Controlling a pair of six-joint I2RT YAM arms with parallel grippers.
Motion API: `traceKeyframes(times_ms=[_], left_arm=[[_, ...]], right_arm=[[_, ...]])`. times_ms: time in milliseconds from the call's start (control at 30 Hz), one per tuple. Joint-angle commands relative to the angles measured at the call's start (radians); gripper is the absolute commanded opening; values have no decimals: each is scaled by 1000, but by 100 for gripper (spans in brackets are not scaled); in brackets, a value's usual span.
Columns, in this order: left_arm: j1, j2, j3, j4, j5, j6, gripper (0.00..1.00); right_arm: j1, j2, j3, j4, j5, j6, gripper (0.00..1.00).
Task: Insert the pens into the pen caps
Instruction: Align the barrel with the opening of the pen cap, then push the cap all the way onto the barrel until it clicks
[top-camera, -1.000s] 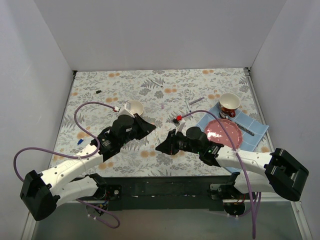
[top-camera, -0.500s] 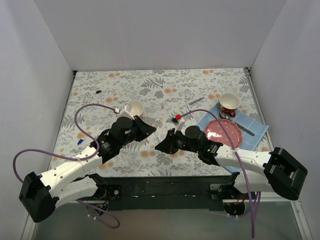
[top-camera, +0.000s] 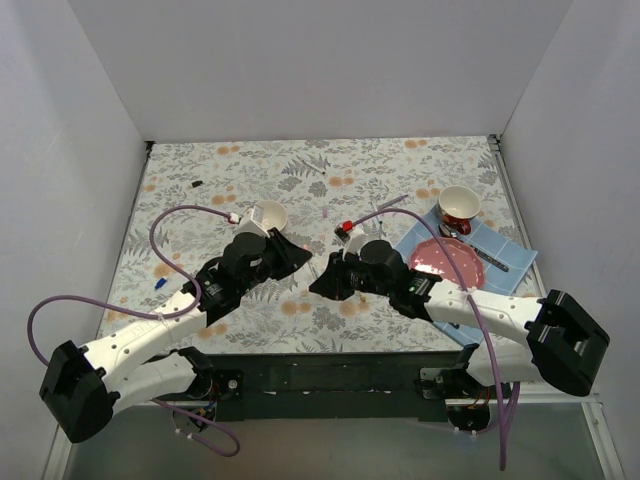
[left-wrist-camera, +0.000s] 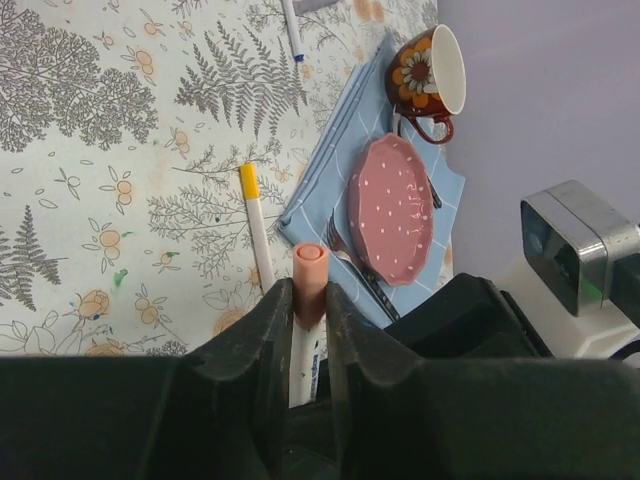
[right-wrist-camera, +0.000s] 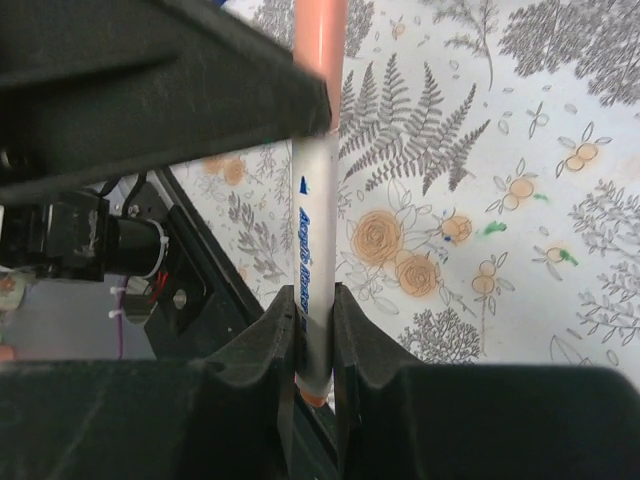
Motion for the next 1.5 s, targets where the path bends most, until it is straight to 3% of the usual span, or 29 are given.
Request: traceKeyframes(times_ms=[0,67,200,300,433,500,733,967,1200,1467], left_arm=[[-13,-8,20,-55,66,32,26],[-13,-15,34,-64,65,33,43],[-13,-47,57,-80,53,50,59],[-13,-73,57,-77,45,107,68],[-13,-107,51,-54,132,225,72],[-13,-109,85,-64,189,269,72],[-13,-152,183,-95,188,253,73],[-11,-83,298,-109,224,252,70],[-11,-31,346,-87,281,299,59],[-11,-2,347,-55,275,311,55]], right_arm=[[-10,16,115,26,117,-106,1],[-9,19,120,17,120,-131,1],[-9,8,89,47,111,-173,1],[-9,-7,59,83,116,-177,1],[-9,-45,17,103,116,-184,1],[-9,-87,6,106,116,-193,1],[0,-237,-55,109,91,-230,1],[6,-360,-66,46,77,-240,1],[14,-404,-63,11,74,-226,1],[16,-394,-51,0,60,-224,1]])
